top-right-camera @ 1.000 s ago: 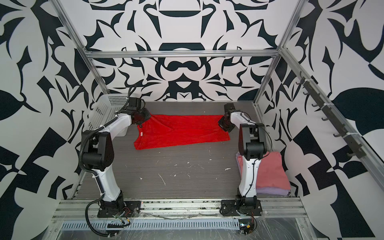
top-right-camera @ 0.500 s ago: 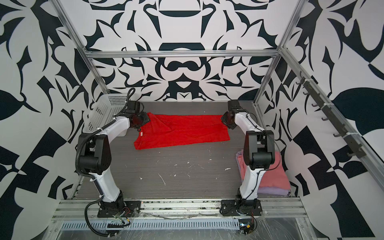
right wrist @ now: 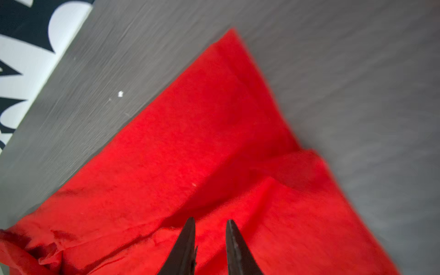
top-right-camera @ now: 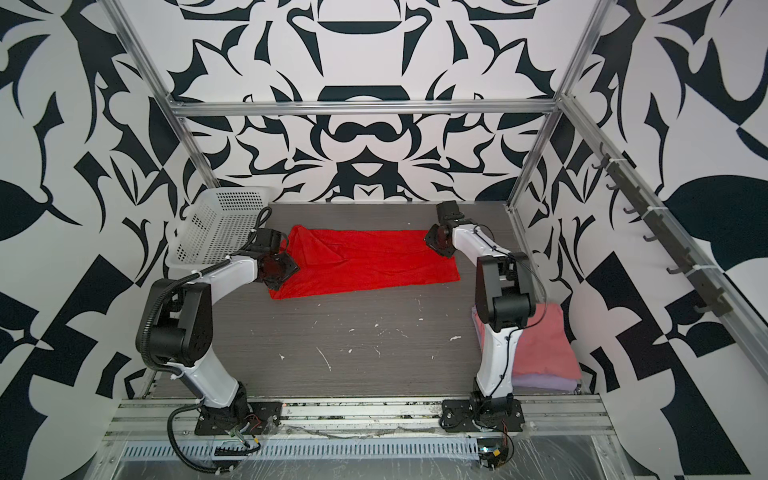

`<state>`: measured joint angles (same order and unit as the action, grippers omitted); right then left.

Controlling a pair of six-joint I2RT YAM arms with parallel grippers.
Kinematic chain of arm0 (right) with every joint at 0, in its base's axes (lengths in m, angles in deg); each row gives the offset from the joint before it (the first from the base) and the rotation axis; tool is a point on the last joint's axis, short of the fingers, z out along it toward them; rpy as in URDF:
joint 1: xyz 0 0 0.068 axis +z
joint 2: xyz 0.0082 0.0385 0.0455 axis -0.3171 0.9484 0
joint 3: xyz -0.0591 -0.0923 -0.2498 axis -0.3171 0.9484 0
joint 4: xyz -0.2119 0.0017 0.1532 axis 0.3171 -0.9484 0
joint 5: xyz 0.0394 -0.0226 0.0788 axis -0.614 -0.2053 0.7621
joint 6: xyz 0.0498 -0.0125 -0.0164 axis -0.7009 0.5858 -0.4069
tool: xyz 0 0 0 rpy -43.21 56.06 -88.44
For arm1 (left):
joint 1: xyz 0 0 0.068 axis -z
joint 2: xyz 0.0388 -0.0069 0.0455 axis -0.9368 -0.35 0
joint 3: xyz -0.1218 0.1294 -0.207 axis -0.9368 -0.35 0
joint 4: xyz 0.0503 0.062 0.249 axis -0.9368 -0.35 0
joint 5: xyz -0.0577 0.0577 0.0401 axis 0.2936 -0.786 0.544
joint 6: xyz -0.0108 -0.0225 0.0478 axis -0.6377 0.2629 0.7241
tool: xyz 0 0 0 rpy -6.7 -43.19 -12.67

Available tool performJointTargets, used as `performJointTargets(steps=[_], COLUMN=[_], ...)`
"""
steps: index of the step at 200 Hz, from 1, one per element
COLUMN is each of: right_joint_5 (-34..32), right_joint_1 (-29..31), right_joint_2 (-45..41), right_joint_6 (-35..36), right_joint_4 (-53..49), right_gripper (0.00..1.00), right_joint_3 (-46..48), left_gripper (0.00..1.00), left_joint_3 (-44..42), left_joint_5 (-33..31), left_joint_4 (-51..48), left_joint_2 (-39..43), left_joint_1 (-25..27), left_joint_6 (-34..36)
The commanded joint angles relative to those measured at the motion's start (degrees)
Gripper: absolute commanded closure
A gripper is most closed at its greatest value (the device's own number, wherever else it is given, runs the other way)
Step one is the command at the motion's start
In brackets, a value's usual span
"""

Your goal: Fold and stack the t-shirts

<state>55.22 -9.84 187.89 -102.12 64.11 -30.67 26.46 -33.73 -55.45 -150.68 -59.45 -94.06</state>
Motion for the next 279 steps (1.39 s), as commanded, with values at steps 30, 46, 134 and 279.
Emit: performJointTargets(steps=[30, 46, 134, 279], right_joint_5=[-1.3, -1.8, 2.0, -4.1], right_joint_1=[0.6, 0.5, 1.9, 15.0], right_joint_2=[6.2, 7.1, -1.4, -47.2], right_joint_6=[0.3, 0.4, -7.0, -8.0], right_joint_4=[0.7, -0.7, -0.4, -10.8], right_gripper=[0.74, 0.75, 0.81, 0.69], right_joint_3=[-6.4, -5.3, 19.1, 41.0], left_gripper=[0.41, 0.41, 0.40, 0.39], left_joint_3=[-1.2, 0.8, 26.5, 46.3], left_joint_5=[-1.5, -1.5, 1.7, 11.7], left_joint_4=[1.6, 0.7, -4.8, -5.1], left_joint_2=[-2.0, -4.4, -25.1, -25.8], left_joint_1=[0.2, 0.2, 0.0, 1.7], left_joint_6=[-6.1, -5.4, 2.3, 6.6])
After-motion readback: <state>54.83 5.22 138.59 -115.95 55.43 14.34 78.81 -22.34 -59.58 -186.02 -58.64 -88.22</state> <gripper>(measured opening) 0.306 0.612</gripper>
